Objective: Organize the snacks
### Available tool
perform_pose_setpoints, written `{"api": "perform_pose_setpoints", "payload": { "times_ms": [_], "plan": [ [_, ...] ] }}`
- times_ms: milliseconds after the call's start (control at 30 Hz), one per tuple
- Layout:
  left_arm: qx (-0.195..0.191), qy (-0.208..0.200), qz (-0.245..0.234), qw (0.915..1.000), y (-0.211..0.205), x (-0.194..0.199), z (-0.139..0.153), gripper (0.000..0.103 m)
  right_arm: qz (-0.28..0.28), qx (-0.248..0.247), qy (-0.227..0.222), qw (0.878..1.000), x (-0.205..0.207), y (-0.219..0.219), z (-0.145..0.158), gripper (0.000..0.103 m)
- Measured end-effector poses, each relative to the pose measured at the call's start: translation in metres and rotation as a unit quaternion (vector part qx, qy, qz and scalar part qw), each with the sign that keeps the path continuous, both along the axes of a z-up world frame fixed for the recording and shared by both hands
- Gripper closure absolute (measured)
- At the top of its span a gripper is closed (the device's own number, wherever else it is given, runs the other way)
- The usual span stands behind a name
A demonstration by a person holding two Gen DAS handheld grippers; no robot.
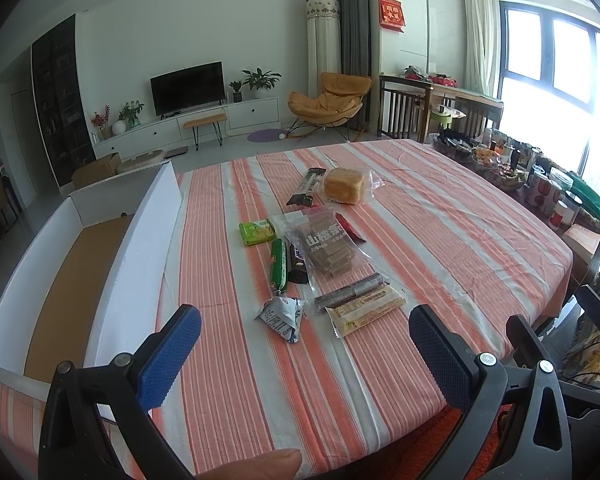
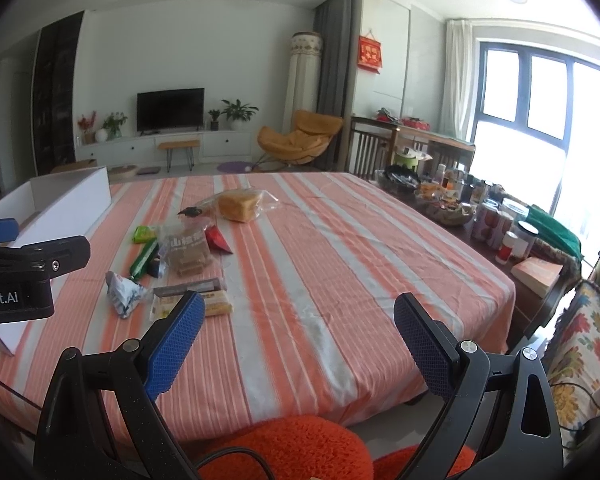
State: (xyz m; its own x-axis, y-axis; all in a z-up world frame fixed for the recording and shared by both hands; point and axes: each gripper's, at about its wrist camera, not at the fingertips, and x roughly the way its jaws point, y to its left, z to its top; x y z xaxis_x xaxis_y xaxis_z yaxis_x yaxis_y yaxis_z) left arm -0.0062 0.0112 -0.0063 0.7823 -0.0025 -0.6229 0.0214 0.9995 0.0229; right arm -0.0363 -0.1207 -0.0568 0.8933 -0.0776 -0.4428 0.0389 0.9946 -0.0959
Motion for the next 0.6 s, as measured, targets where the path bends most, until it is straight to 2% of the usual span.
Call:
{"api": "perform_pose_setpoints", "payload": {
  "times_ms": [600],
  "plan": [
    [-0.002, 0.002, 0.003, 1.0, 0.0083, 0.0008, 0.0011, 0.0, 0.002, -0.003, 0.004, 1.0, 0.0011, 0.0024, -0.0006, 0.006]
  ]
}}
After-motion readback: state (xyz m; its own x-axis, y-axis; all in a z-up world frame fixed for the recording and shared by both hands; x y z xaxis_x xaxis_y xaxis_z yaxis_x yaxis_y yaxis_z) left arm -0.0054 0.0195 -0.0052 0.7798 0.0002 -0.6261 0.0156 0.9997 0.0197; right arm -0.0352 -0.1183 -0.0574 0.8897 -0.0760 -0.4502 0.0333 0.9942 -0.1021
